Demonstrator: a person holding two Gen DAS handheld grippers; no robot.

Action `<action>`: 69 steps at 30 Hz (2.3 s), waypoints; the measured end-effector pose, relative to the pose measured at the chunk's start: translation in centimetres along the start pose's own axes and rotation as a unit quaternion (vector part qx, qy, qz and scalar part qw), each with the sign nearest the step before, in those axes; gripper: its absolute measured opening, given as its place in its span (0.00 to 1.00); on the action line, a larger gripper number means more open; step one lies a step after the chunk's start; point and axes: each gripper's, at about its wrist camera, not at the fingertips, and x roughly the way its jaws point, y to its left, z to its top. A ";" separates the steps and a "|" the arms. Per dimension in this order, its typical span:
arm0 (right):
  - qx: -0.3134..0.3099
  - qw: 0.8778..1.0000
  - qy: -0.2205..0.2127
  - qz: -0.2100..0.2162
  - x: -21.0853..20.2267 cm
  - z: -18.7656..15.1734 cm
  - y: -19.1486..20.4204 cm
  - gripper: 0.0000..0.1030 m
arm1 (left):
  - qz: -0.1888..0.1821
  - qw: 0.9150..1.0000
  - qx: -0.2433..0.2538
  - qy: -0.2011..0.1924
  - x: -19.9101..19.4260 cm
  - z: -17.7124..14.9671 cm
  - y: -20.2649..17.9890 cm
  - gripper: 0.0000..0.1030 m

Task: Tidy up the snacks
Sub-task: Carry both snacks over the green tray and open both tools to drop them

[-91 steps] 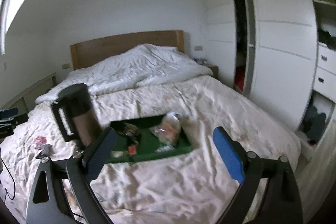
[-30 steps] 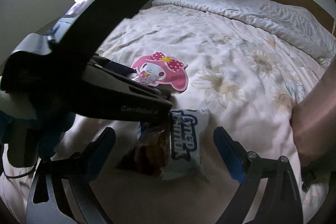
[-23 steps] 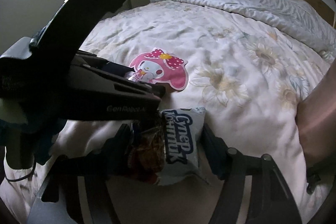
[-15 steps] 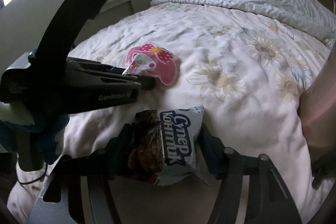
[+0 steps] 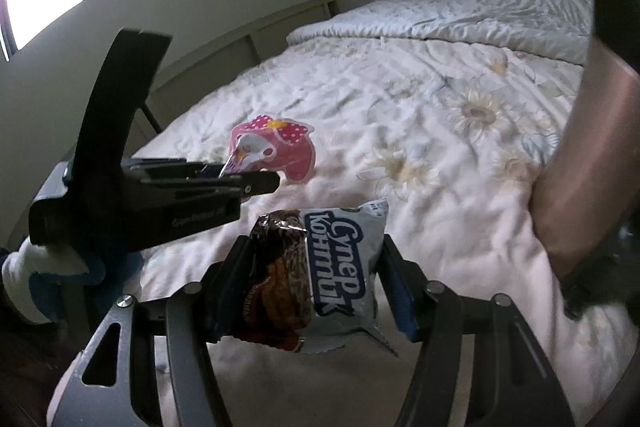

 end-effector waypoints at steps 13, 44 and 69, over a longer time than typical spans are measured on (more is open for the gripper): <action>0.022 0.998 -0.038 -0.051 -11.0 -2.1 0.2 0.66 | -0.068 0.996 0.010 -0.055 -10.8 -3.8 -3.6 0.17; 0.184 0.938 -0.174 -0.235 -37.3 -15.9 -12.8 0.66 | -0.160 0.973 0.159 -0.054 -19.9 -7.4 -24.6 0.18; 0.191 0.936 -0.160 -0.250 -35.1 -14.0 -22.7 0.66 | -0.168 0.967 0.191 -0.007 -10.0 -2.0 -38.4 0.18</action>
